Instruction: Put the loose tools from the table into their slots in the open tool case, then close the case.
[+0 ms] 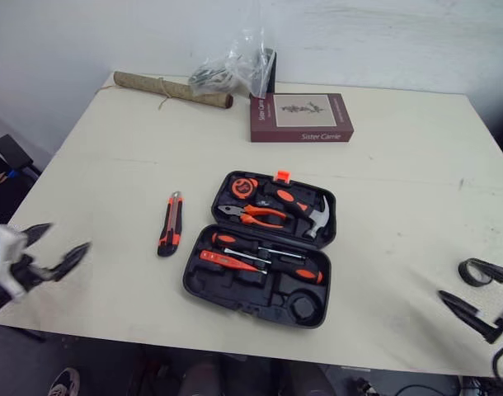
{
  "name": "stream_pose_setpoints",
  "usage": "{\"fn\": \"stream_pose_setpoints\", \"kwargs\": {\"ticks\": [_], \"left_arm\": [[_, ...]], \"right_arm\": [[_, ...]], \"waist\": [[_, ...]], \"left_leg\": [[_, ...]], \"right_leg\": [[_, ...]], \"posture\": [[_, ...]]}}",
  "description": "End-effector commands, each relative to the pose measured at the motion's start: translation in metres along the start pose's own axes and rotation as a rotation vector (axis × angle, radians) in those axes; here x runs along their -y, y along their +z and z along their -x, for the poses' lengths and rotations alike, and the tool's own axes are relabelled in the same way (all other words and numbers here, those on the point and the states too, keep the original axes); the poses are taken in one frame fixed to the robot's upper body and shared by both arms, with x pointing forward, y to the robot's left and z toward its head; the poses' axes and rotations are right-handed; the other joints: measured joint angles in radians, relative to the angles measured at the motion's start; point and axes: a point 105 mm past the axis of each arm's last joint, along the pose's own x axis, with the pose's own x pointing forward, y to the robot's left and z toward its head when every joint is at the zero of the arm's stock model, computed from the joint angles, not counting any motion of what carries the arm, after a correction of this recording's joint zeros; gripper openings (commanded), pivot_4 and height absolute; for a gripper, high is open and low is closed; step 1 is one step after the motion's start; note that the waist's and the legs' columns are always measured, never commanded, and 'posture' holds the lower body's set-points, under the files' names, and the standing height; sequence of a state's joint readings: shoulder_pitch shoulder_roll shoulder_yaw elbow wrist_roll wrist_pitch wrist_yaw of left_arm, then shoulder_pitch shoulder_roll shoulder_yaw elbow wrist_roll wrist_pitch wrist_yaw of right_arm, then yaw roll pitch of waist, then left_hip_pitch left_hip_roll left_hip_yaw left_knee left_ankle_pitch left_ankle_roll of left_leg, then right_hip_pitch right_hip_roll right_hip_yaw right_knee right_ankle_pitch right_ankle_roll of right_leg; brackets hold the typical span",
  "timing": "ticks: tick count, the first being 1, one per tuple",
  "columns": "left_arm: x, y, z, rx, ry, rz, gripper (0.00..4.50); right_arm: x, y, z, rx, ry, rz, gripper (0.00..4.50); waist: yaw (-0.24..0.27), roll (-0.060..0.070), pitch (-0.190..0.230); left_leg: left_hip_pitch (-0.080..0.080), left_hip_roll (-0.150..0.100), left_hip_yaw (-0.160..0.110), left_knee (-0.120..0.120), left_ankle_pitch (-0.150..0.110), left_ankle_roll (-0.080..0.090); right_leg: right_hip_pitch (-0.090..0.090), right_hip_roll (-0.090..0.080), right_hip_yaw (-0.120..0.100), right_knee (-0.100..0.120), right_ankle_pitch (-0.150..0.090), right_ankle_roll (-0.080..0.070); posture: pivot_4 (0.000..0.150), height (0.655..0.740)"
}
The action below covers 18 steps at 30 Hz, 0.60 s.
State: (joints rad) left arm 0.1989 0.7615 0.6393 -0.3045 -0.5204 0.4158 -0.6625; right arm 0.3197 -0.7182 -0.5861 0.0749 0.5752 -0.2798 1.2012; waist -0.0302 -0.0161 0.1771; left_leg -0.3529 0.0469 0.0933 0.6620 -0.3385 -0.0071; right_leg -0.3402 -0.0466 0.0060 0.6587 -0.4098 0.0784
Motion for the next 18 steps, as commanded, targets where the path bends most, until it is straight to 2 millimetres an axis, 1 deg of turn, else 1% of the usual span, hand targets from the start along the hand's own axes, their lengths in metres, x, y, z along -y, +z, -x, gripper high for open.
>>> {"fn": "stream_pose_setpoints", "kwargs": {"ticks": [1,3,6,8,11,13,15,18], "left_arm": [[0.038,0.019,-0.023,0.007,-0.017,0.073,4.41],[0.056,0.021,-0.035,-0.001,-0.012,0.104,4.41],[0.067,0.016,-0.051,-0.028,0.083,0.140,4.41],[0.075,0.010,-0.060,-0.056,0.122,0.173,4.41],[0.088,0.006,-0.075,-0.070,0.147,0.186,4.41],[0.088,0.003,-0.084,-0.083,0.186,0.183,4.41],[0.086,-0.002,-0.088,-0.122,0.226,0.186,4.41],[0.087,-0.006,-0.092,-0.145,0.220,0.174,4.41]], "right_arm": [[-0.016,0.031,-0.028,0.156,0.075,-0.015,4.50],[-0.027,0.040,-0.042,0.209,0.130,-0.026,4.50],[-0.039,0.055,-0.057,0.288,0.188,-0.038,4.50],[-0.046,0.060,-0.063,0.310,0.225,-0.050,4.50],[-0.050,0.057,-0.063,0.305,0.262,-0.054,4.50],[-0.053,0.052,-0.062,0.295,0.283,-0.057,4.50],[-0.055,0.049,-0.062,0.289,0.298,-0.064,4.50],[-0.056,0.047,-0.063,0.292,0.303,-0.069,4.50]], "waist": [[0.001,0.001,-0.001],[0.001,0.001,-0.001],[0.002,0.001,-0.001],[0.003,0.001,-0.001],[0.004,0.001,0.000],[0.007,0.000,0.000],[0.006,0.000,0.000],[0.002,0.000,0.000]], "left_leg": [[0.000,0.000,0.000,0.000,0.000,0.000],[0.000,0.000,0.000,0.000,0.000,0.000],[0.000,0.000,0.000,0.001,0.001,-0.001],[0.000,0.000,0.000,0.002,0.001,-0.001],[0.000,0.000,0.000,0.003,0.001,-0.001],[-0.001,0.000,0.000,0.003,0.001,-0.001],[-0.001,0.000,0.000,0.004,0.001,-0.001],[-0.001,0.001,0.000,0.004,0.001,-0.001]], "right_leg": [[0.000,0.000,0.000,0.000,0.000,0.000],[0.001,0.001,0.000,0.000,0.000,0.000],[0.000,0.003,0.001,0.000,0.000,0.000],[0.000,0.003,0.001,0.000,0.000,0.000],[0.000,0.003,0.001,0.000,0.000,0.000],[0.001,0.003,0.001,0.000,0.000,0.000],[0.001,0.003,0.001,-0.001,0.000,0.000],[0.001,0.003,0.001,0.000,0.000,0.000]], "posture": [[0.150,0.7400],[0.150,0.7400],[0.150,0.7400],[0.150,0.7400],[0.150,0.7400],[0.150,0.7400],[0.150,0.7400],[0.150,0.7400]]}}
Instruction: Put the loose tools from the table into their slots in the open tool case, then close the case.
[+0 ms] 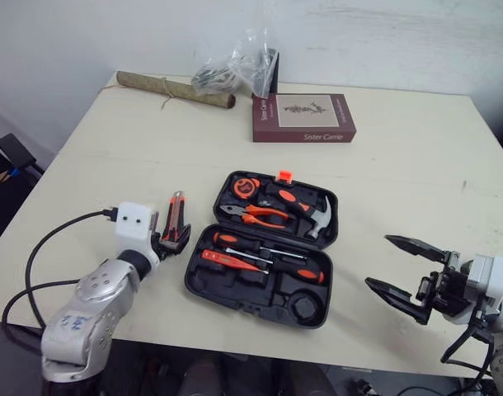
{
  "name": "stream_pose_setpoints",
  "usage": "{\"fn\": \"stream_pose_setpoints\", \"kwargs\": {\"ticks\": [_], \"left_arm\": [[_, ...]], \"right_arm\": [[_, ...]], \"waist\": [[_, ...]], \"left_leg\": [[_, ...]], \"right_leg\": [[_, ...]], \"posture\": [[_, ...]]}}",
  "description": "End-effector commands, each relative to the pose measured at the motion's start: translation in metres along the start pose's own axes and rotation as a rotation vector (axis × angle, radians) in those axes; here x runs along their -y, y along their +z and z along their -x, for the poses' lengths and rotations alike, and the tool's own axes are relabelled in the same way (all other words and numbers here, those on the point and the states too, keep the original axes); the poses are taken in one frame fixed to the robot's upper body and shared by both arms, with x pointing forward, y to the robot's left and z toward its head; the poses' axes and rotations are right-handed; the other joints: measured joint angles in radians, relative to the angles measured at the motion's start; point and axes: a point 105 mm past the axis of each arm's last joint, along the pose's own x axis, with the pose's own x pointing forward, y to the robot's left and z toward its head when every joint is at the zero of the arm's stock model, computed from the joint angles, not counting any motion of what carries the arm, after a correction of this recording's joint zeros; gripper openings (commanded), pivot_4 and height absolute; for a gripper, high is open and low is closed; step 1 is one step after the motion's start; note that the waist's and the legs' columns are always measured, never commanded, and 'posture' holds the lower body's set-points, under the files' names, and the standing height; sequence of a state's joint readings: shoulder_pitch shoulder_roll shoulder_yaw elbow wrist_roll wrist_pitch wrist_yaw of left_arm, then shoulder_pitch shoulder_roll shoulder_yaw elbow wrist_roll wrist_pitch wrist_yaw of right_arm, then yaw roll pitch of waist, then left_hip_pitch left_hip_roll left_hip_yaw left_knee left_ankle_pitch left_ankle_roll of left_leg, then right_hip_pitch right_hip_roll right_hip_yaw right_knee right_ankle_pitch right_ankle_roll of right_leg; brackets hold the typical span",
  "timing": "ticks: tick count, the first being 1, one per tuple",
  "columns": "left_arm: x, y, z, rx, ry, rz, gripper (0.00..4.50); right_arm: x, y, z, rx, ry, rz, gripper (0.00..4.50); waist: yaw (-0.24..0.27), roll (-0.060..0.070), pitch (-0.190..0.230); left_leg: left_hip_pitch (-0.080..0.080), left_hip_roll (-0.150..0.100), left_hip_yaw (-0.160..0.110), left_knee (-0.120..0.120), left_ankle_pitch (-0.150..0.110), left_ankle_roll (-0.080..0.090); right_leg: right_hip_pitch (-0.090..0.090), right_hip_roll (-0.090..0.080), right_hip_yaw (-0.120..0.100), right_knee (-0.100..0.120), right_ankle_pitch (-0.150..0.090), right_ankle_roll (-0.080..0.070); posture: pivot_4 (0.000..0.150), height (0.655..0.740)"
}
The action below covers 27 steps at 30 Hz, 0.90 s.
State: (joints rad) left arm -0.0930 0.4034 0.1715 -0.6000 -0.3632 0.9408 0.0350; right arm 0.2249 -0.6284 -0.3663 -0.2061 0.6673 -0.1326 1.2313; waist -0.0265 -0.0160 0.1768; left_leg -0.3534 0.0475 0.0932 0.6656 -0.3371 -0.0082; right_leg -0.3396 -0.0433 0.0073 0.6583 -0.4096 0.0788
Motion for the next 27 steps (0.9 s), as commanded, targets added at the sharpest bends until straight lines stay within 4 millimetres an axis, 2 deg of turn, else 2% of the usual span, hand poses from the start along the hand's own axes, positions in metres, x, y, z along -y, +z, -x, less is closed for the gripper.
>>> {"fn": "stream_pose_setpoints", "kwargs": {"ticks": [1,6,9,14,17,21,22,24,27], "left_arm": [[0.000,0.000,-0.003,-0.013,0.015,-0.031,4.41],[0.005,-0.007,-0.018,-0.062,0.009,-0.033,4.41],[-0.005,-0.010,-0.027,-0.091,0.061,-0.066,4.41],[-0.001,-0.029,-0.034,-0.189,0.030,0.018,4.41],[-0.004,-0.039,-0.031,-0.248,0.049,0.051,3.57],[-0.012,-0.043,-0.023,-0.258,0.062,0.078,1.72],[-0.016,-0.043,-0.021,-0.256,0.073,0.079,1.55],[-0.028,-0.033,-0.017,-0.195,0.093,0.051,1.56],[-0.037,0.001,-0.010,-0.007,0.025,-0.031,1.56]], "right_arm": [[0.001,0.004,0.000,0.020,0.003,0.023,4.50],[0.000,0.004,-0.007,0.029,0.014,0.022,4.50],[0.000,0.006,-0.011,0.033,0.021,0.024,4.50],[0.002,0.011,-0.015,0.028,0.038,0.052,4.50],[0.004,0.018,-0.019,0.025,0.053,0.071,4.50],[0.004,0.024,-0.024,0.027,0.057,0.080,4.50],[0.004,0.025,-0.025,0.027,0.058,0.080,4.50],[0.004,0.028,-0.028,0.025,0.058,0.083,4.50],[0.004,0.031,-0.032,0.019,0.055,0.084,4.50]], "waist": [[-0.002,0.000,0.000],[0.002,0.000,0.000],[0.004,0.000,0.000],[0.004,0.000,0.000],[0.004,0.002,-0.001],[-0.003,0.003,-0.002],[-0.006,0.004,-0.003],[-0.008,0.004,-0.003],[-0.008,0.002,-0.002]], "left_leg": [[0.000,0.000,0.000,0.000,0.000,0.000],[0.000,0.000,0.000,0.000,0.000,0.000],[0.000,0.000,0.000,0.000,0.001,0.000],[0.001,0.000,0.000,0.000,0.001,-0.001],[0.001,0.000,0.000,0.001,0.001,-0.001],[0.002,0.000,0.000,0.000,0.001,-0.001],[0.002,0.001,0.000,0.000,0.001,-0.002],[0.002,0.001,0.000,-0.001,0.001,-0.002],[0.002,0.001,0.000,-0.001,0.001,-0.002]], "right_leg": [[0.000,0.000,0.000,0.000,0.000,0.000],[0.000,0.000,0.000,0.000,0.000,0.000],[0.000,0.000,0.000,0.000,0.000,0.000],[0.000,0.000,0.000,0.001,0.000,0.000],[0.001,0.000,0.000,0.001,0.000,0.000],[0.001,0.000,0.000,0.001,0.000,0.000],[0.001,0.001,0.000,0.001,0.000,0.000],[0.001,0.001,0.001,0.001,0.000,0.000],[0.000,0.001,0.001,0.001,0.000,0.000]], "posture": [[0.150,0.7400],[0.150,0.7400],[0.150,0.7400],[0.150,0.7400],[0.150,0.7400],[0.150,0.7400],[0.150,0.7400],[0.150,0.7400],[0.150,0.7400]]}}
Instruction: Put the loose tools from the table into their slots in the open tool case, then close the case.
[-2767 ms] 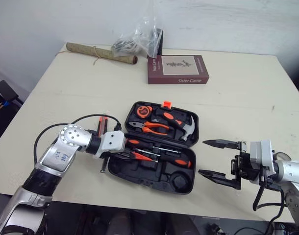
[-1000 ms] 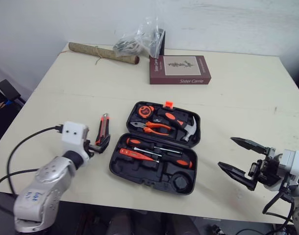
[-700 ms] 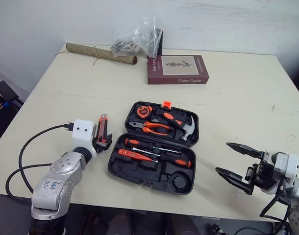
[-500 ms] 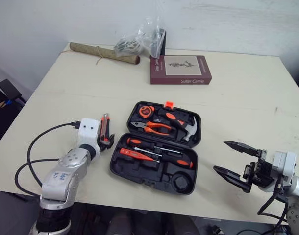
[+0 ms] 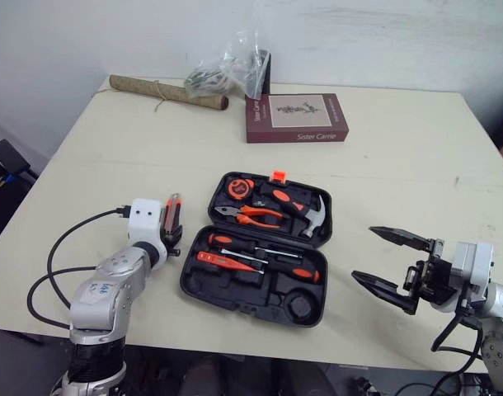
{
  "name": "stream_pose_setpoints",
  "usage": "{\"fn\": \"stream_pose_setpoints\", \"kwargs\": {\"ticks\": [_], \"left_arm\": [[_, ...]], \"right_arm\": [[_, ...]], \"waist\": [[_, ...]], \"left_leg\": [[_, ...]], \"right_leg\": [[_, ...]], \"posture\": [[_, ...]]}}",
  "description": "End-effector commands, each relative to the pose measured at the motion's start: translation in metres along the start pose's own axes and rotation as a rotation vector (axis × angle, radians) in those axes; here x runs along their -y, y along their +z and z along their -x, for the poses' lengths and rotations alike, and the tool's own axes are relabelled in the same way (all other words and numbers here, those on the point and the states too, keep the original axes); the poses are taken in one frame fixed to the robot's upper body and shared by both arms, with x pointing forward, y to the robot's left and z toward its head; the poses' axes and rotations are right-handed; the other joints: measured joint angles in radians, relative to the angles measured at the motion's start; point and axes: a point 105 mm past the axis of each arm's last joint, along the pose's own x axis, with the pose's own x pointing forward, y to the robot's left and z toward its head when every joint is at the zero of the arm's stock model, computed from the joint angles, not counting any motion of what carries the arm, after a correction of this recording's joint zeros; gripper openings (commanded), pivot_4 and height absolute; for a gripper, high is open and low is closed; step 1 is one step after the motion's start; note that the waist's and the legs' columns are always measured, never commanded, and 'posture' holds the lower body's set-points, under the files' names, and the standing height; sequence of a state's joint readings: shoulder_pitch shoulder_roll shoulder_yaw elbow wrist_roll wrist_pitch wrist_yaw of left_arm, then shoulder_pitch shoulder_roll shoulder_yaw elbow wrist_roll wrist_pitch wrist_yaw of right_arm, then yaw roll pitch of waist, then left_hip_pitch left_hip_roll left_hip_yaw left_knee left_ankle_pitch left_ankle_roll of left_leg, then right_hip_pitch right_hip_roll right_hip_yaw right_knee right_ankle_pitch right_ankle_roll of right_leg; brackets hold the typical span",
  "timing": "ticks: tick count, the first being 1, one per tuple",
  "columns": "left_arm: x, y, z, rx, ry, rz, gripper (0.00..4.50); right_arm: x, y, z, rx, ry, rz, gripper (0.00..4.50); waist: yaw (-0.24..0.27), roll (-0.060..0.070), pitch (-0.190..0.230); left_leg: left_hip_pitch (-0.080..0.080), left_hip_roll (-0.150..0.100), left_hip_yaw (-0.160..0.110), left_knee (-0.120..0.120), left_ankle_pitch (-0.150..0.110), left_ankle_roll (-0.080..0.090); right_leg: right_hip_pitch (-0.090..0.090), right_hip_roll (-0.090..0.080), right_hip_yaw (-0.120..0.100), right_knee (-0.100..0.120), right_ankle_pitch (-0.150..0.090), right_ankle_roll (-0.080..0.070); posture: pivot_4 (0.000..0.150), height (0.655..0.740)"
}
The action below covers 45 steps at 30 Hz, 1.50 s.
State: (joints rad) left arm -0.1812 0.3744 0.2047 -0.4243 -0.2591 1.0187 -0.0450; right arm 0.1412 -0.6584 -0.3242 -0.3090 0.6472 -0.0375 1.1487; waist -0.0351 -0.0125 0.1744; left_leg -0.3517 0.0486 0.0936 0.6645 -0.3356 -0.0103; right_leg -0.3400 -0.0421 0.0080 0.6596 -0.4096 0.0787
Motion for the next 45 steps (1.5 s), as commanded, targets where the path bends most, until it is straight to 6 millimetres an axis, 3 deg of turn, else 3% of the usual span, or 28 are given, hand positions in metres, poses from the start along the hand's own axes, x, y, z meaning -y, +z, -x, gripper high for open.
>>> {"fn": "stream_pose_setpoints", "kwargs": {"ticks": [1,4,7,11,15,21,26,35,39,45], "left_arm": [[-0.014,0.035,0.019,0.214,-0.085,-0.112,1.56],[-0.001,0.062,0.039,0.375,-0.294,-0.259,1.56],[0.028,0.076,0.068,0.458,-0.645,-0.496,1.56],[0.063,0.064,0.098,0.363,-1.087,-0.738,1.56],[0.079,0.048,0.102,0.176,-1.305,-0.940,1.56],[0.099,0.024,0.091,-0.003,-1.452,-1.106,1.56],[0.109,0.020,0.066,-0.004,-1.418,-1.238,1.56],[0.116,0.012,0.055,-0.034,-1.429,-1.295,1.56],[0.129,0.007,0.056,-0.019,-1.467,-1.246,1.56],[0.129,0.004,0.053,-0.058,-1.430,-1.205,1.56]], "right_arm": [[0.001,0.014,-0.007,0.005,0.012,0.041,4.50],[0.005,0.016,-0.008,-0.005,0.005,0.044,4.50],[0.007,0.017,-0.008,-0.026,0.012,0.039,4.50],[0.004,0.013,-0.001,-0.076,0.047,0.030,4.50],[0.002,0.012,0.007,-0.100,0.065,0.000,4.50],[-0.017,0.006,0.019,-0.159,0.162,-0.109,4.50],[-0.030,0.003,0.026,-0.173,0.176,-0.148,4.50],[-0.045,0.003,0.029,-0.152,0.170,-0.153,4.50],[-0.046,-0.001,0.031,-0.152,0.164,-0.154,4.50],[-0.047,-0.009,0.034,-0.154,0.158,-0.155,4.50]], "waist": [[0.002,-0.002,0.001],[0.011,-0.004,0.003],[0.019,-0.004,0.003],[0.021,-0.004,0.003],[0.018,-0.003,0.003],[0.012,-0.003,0.003],[0.010,-0.003,0.004],[0.009,-0.003,0.004],[0.013,-0.003,0.004],[0.027,-0.003,0.004]], "left_leg": [[-0.001,0.000,0.000,0.000,0.000,0.000],[-0.002,0.000,0.000,0.001,0.000,0.000],[-0.003,-0.002,-0.001,0.001,0.000,0.001],[-0.003,-0.002,-0.001,0.000,-0.001,0.001],[-0.003,-0.001,0.000,0.000,-0.001,0.001],[-0.004,-0.001,0.000,0.000,-0.001,0.002],[-0.004,-0.001,0.000,0.001,-0.001,0.002],[-0.004,-0.001,0.000,0.001,-0.001,0.002],[-0.003,-0.001,-0.001,0.002,-0.001,0.003],[-0.003,-0.001,-0.001,0.002,-0.001,0.003]], "right_leg": [[-0.001,0.000,0.000,0.000,0.000,0.000],[-0.002,-0.001,-0.001,0.000,0.000,0.000],[-0.001,-0.003,-0.002,-0.001,0.000,0.000],[-0.001,-0.003,-0.002,-0.003,0.000,0.000],[-0.001,-0.002,-0.002,-0.003,0.000,0.000],[-0.001,0.000,0.000,-0.003,0.000,0.000],[-0.001,0.000,0.000,-0.002,0.000,0.000],[-0.002,0.000,0.000,-0.002,0.000,0.000],[0.000,-0.001,0.000,-0.002,0.000,0.000],[-0.001,-0.001,0.000,-0.002,0.000,0.000]], "posture": [[0.150,0.7400],[0.150,0.7400],[0.150,0.7400],[0.150,0.7400],[0.150,0.7400],[0.150,0.7400],[0.150,0.7400],[0.150,0.7400],[0.150,0.7400],[0.150,0.7400]]}}
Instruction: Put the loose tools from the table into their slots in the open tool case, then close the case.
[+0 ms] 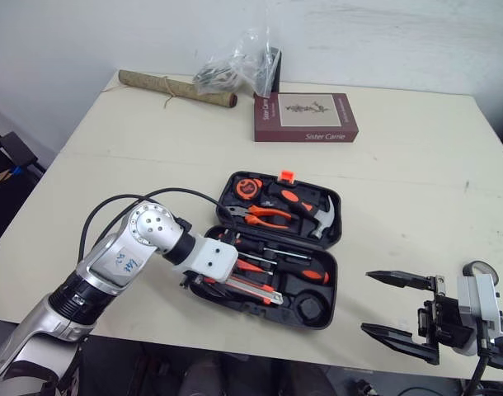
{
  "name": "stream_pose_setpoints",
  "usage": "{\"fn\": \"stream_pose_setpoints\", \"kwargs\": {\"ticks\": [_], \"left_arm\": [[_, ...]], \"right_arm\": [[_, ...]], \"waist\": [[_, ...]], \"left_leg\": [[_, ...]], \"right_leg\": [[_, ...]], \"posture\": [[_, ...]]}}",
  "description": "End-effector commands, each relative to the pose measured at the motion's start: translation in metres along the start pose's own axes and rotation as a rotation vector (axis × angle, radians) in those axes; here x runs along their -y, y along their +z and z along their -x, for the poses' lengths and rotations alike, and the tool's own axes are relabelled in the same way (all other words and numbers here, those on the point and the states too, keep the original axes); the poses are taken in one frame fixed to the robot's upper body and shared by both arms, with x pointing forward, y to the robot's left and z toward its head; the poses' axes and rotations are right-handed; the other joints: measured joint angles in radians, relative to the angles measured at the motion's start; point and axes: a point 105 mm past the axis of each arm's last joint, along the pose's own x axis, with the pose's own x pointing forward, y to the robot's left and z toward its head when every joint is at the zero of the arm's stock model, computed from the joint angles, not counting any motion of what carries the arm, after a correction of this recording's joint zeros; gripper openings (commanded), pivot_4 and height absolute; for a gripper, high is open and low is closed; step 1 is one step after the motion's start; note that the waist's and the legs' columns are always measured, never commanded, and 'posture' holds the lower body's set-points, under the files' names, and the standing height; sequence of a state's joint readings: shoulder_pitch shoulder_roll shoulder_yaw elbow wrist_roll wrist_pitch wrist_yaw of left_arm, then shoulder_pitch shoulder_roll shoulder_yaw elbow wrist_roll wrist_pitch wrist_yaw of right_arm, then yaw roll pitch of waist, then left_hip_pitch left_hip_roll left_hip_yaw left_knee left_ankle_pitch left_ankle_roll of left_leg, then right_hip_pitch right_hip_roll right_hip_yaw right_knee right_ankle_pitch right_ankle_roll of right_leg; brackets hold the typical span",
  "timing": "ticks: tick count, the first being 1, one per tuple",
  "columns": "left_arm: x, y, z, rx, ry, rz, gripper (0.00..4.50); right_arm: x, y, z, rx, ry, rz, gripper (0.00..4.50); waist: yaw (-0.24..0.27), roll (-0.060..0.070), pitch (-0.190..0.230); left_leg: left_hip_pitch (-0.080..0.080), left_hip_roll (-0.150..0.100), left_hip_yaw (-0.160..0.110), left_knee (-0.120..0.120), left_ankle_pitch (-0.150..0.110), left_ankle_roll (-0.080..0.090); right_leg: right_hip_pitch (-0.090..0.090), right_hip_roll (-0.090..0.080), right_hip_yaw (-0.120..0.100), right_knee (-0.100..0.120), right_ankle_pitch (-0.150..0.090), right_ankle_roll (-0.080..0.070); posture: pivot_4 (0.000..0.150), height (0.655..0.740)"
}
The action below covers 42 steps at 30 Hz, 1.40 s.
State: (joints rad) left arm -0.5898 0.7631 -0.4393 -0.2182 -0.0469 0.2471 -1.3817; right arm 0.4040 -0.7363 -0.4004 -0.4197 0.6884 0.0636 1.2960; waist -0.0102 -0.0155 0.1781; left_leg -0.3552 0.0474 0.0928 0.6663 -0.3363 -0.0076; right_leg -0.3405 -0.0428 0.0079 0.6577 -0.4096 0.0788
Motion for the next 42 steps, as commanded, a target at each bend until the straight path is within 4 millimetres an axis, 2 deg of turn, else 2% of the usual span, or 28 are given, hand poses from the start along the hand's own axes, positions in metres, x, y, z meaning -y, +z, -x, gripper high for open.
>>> {"fn": "stream_pose_setpoints", "kwargs": {"ticks": [1,5,10,15,20,32,34,38,39,42], "left_arm": [[-0.003,0.000,-0.004,-0.016,0.025,0.025,1.56],[-0.010,0.009,0.001,0.009,0.062,0.055,1.56],[-0.001,0.027,0.000,0.056,0.040,0.084,1.56],[-0.002,0.026,-0.001,0.031,0.054,0.085,1.56],[0.005,0.016,-0.005,-0.020,0.027,0.094,1.56],[-0.001,0.015,-0.016,-0.003,0.047,0.105,1.56],[-0.006,0.016,-0.014,0.007,0.085,0.094,2.60],[-0.012,0.030,-0.004,0.113,0.126,0.000,4.31],[-0.015,0.033,0.006,0.160,0.160,-0.018,4.47],[-0.018,0.042,0.027,0.290,0.213,-0.043,4.47]], "right_arm": [[-0.001,0.000,0.003,0.010,-0.003,0.020,4.50],[-0.003,-0.005,0.005,0.008,-0.005,0.015,4.50],[-0.004,-0.013,0.011,0.004,-0.008,0.006,4.50],[-0.006,-0.016,0.011,0.003,-0.004,0.004,4.50],[-0.007,-0.016,0.011,-0.002,-0.004,0.005,4.50],[-0.006,-0.015,0.011,-0.005,-0.010,0.010,4.50],[-0.006,-0.014,0.010,-0.004,-0.011,0.009,4.50],[-0.006,-0.014,0.010,-0.005,-0.013,0.007,4.50],[-0.006,-0.015,0.010,-0.005,-0.014,0.005,4.50],[-0.005,-0.015,0.011,-0.005,-0.019,0.001,4.50]], "waist": [[0.006,0.000,0.000],[0.010,0.000,0.000],[0.008,0.000,0.000],[0.006,0.000,0.000],[0.007,0.000,0.000],[0.011,0.000,0.000],[0.012,0.000,0.000],[0.009,0.000,0.000],[0.008,0.000,0.000],[0.003,0.000,0.000]], "left_leg": [[0.000,0.000,0.000,0.000,0.000,0.000],[0.000,0.000,0.000,0.001,0.000,0.000],[0.000,0.000,0.000,0.001,0.000,0.000],[0.000,0.000,0.000,0.000,0.000,0.000],[0.000,0.000,0.000,0.000,0.000,0.000],[0.000,0.000,0.000,0.001,0.000,0.000],[0.000,0.000,0.000,0.001,0.000,0.000],[0.000,0.000,0.000,0.001,0.000,0.000],[0.000,0.000,0.000,0.001,0.000,0.000],[0.000,0.001,0.000,0.001,0.000,0.000]], "right_leg": [[0.000,0.000,0.000,0.000,0.000,0.000],[0.001,0.000,0.000,0.000,0.000,0.000],[0.000,0.000,0.000,0.001,0.000,0.000],[0.000,0.000,0.000,0.001,0.000,0.000],[0.000,0.000,0.000,0.001,0.000,0.000],[0.001,0.000,0.000,0.001,0.000,0.000],[0.001,-0.001,0.000,0.001,0.000,0.000],[0.001,0.000,0.000,0.001,0.000,0.000],[0.000,0.000,0.000,0.001,0.000,0.000],[0.000,0.000,0.000,0.002,0.000,0.000]], "posture": [[0.150,0.7400],[0.150,0.7400],[0.150,0.7400],[0.150,0.7400],[0.150,0.7400],[0.150,0.7400],[0.150,0.7400],[0.150,0.7400],[0.150,0.7400],[0.150,0.7400]]}}
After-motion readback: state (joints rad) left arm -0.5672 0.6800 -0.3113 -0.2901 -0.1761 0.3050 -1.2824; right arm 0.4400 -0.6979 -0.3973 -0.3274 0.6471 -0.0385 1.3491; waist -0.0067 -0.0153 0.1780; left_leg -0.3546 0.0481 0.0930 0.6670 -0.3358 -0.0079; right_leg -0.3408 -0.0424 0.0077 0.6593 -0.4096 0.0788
